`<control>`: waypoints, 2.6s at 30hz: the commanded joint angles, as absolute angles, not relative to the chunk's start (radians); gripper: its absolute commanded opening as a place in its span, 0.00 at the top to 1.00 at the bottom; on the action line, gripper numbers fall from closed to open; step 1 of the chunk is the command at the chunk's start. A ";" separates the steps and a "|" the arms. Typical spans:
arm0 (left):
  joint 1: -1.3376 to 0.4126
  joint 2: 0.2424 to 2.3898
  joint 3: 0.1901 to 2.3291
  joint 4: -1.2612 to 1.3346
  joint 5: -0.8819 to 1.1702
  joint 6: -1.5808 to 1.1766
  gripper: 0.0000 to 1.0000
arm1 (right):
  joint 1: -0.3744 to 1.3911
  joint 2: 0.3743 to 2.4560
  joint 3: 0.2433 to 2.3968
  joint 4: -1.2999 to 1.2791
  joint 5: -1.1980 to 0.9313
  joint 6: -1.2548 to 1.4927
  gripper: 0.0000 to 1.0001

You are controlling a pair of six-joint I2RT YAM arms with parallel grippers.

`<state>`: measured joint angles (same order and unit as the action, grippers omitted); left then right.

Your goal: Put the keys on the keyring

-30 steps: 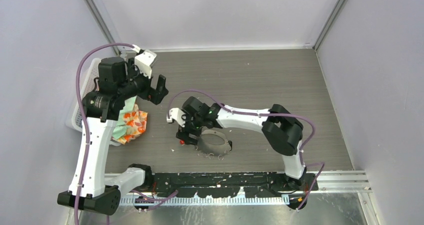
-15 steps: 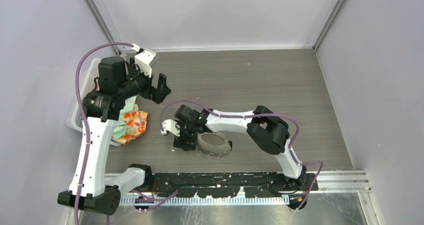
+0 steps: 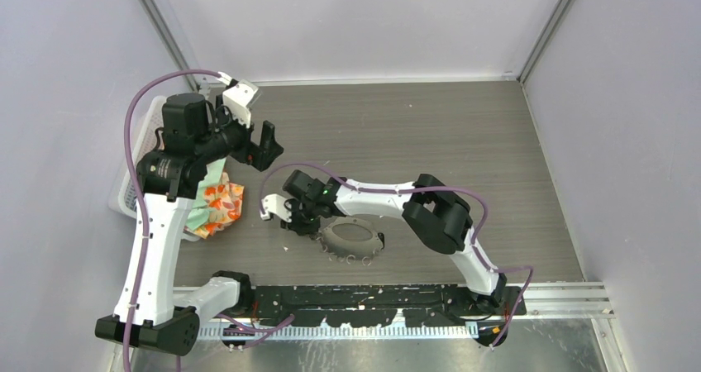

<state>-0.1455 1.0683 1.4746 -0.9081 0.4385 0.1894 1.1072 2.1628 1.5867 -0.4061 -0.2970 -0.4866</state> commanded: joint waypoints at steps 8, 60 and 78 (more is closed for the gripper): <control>-0.138 1.063 1.505 -0.871 0.477 0.183 0.12 | 1.109 2.180 1.613 -0.371 -0.257 -0.420 0.99; -0.138 1.059 1.496 -0.855 0.510 0.192 0.15 | 1.130 2.024 1.512 -0.343 0.086 0.177 0.41; -0.138 1.065 1.498 -0.875 0.525 0.209 0.20 | 1.052 1.872 1.318 -0.300 -0.211 0.136 0.59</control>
<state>-0.1436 1.0691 1.4750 -0.8909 0.4988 0.1936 1.0462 1.8980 1.3357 -0.3317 -0.1661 0.1417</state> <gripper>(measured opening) 0.808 0.420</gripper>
